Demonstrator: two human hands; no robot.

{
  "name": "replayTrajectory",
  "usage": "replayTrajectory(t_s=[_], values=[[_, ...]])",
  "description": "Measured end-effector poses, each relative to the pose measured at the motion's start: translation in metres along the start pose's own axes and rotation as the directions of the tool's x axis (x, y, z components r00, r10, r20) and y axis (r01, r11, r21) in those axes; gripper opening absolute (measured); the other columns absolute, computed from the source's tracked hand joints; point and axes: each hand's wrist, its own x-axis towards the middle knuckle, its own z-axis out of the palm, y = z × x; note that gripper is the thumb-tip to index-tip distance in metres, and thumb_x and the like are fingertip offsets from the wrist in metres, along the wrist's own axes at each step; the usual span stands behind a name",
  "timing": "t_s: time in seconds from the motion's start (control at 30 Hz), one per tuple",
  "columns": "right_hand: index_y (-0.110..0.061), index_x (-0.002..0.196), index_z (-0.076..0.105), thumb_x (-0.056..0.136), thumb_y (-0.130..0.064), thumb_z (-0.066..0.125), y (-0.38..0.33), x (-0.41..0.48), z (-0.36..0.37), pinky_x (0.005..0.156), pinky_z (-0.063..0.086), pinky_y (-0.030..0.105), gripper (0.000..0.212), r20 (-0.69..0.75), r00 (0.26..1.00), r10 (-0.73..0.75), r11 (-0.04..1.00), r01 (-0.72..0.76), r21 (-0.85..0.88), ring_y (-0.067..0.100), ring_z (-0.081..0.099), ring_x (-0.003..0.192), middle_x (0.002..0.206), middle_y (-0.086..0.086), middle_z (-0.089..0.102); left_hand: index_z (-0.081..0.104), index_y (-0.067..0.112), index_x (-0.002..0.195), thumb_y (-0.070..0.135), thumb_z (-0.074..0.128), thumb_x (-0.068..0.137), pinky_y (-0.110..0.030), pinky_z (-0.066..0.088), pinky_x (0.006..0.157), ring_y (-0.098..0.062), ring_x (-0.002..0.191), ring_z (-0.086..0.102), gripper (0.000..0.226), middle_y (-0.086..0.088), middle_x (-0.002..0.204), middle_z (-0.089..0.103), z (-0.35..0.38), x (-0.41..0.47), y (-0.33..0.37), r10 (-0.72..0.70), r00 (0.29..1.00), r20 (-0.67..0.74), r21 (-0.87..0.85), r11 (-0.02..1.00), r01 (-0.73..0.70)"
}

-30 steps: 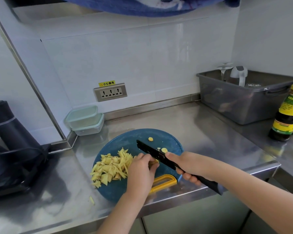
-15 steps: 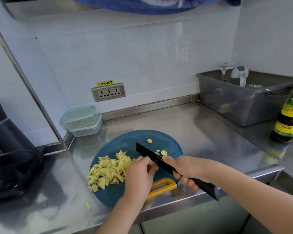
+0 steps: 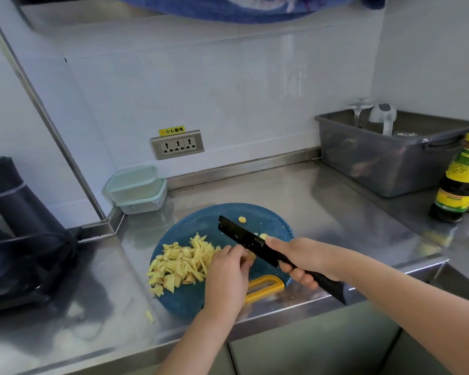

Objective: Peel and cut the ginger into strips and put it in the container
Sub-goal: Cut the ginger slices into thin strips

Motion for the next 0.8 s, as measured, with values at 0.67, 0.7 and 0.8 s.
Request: replayTrajectory(t_s=[0.67, 0.7, 0.8], values=[[-0.007, 0.082, 0.046, 0.095, -0.066, 0.018, -0.015, -0.001, 0.033, 0.049, 0.039, 0.026, 0.066, -0.151, 0.984, 0.100, 0.967, -0.132, -0.219, 0.017, 0.037, 0.041, 0.054, 0.006, 0.041, 0.066, 0.018, 0.088, 0.018, 0.069, 0.084, -0.029, 0.049, 0.067, -0.014, 0.076, 0.055, 0.005, 0.005, 0.080, 0.062, 0.003, 0.002, -0.003, 0.002, 1.000, 0.029, 0.005, 1.000, -0.002], [-0.007, 0.083, 0.047, 0.096, -0.064, 0.019, -0.020, 0.001, 0.035, 0.051, 0.041, 0.028, 0.065, -0.153, 0.983, 0.105, 0.964, -0.139, -0.226, 0.018, 0.038, 0.042, 0.054, 0.007, 0.042, 0.066, 0.018, 0.087, 0.017, 0.069, 0.084, -0.028, 0.048, 0.068, -0.013, 0.076, 0.055, 0.004, 0.005, 0.080, 0.061, 0.003, 0.002, -0.004, -0.003, 0.999, 0.036, -0.001, 1.000, 0.003], [-0.002, 0.106, 0.050, 0.103, -0.049, 0.017, -0.028, 0.010, 0.036, 0.059, 0.048, 0.034, 0.058, -0.161, 0.984, 0.073, 0.956, -0.115, -0.270, 0.022, 0.043, 0.049, 0.066, 0.014, 0.048, 0.067, 0.016, 0.083, 0.014, 0.071, 0.082, -0.030, 0.049, 0.066, -0.014, 0.075, 0.055, 0.005, 0.004, 0.078, 0.061, 0.004, 0.002, -0.006, -0.022, 0.999, 0.044, -0.012, 1.000, 0.023]])
